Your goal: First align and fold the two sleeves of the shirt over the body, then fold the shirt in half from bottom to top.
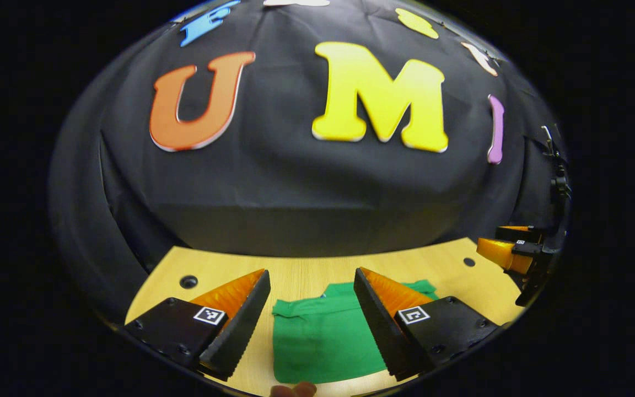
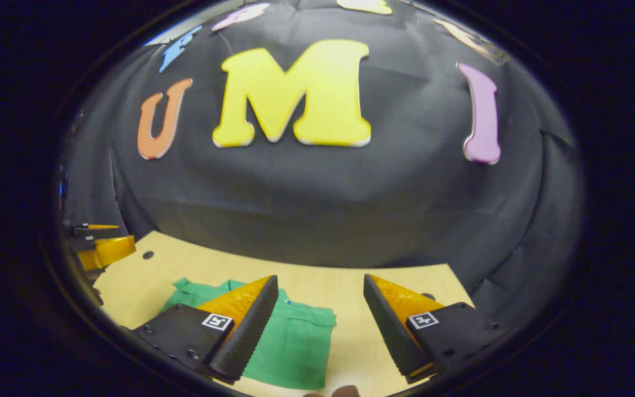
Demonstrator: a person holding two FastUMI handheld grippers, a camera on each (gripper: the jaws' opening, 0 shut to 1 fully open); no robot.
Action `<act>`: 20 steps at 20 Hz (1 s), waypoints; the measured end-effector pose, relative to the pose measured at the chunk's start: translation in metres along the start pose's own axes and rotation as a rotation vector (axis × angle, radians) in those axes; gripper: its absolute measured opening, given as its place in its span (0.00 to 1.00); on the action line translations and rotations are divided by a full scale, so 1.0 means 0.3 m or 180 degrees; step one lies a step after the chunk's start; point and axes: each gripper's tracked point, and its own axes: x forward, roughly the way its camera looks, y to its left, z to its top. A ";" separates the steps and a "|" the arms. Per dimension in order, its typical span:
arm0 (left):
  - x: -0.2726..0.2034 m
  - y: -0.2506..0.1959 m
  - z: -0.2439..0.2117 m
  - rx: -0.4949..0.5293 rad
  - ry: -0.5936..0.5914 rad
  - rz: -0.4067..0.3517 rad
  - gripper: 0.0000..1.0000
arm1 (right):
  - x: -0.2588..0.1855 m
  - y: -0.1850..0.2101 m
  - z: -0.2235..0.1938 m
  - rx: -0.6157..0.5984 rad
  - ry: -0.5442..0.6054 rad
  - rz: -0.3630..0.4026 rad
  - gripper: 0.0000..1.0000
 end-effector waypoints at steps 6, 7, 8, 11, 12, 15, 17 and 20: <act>-0.417 -0.057 0.331 -0.0095 -0.0741 0.0111 0.97 | -0.494 0.063 0.277 -0.0030 -0.0900 -0.0264 0.95; -0.479 -0.063 0.363 -0.0075 -0.0833 0.0139 0.97 | -0.559 0.075 0.286 -0.0052 -0.0997 -0.0310 0.98; -0.533 -0.071 0.379 -0.0054 -0.0900 0.0162 0.97 | -0.625 0.087 0.285 -0.0062 -0.1051 -0.0337 0.97; -0.668 -0.089 0.387 -0.0103 -0.0997 0.0254 0.97 | -0.782 0.132 0.278 -0.0050 -0.1130 -0.0308 0.98; -0.700 -0.092 0.386 -0.0130 -0.1016 0.0257 0.97 | -0.827 0.147 0.282 -0.0052 -0.1185 -0.0312 0.99; -0.780 -0.111 0.360 -0.0098 -0.1004 0.0276 0.97 | -0.934 0.175 0.297 -0.0117 -0.1320 -0.0316 0.96; -0.812 -0.121 0.359 -0.0106 -0.1017 0.0285 0.97 | -0.967 0.184 0.299 -0.0135 -0.1364 -0.0313 0.96; -0.844 -0.127 0.370 -0.0126 -0.1056 0.0297 0.97 | -0.966 0.186 0.290 -0.0059 -0.1300 -0.0309 0.96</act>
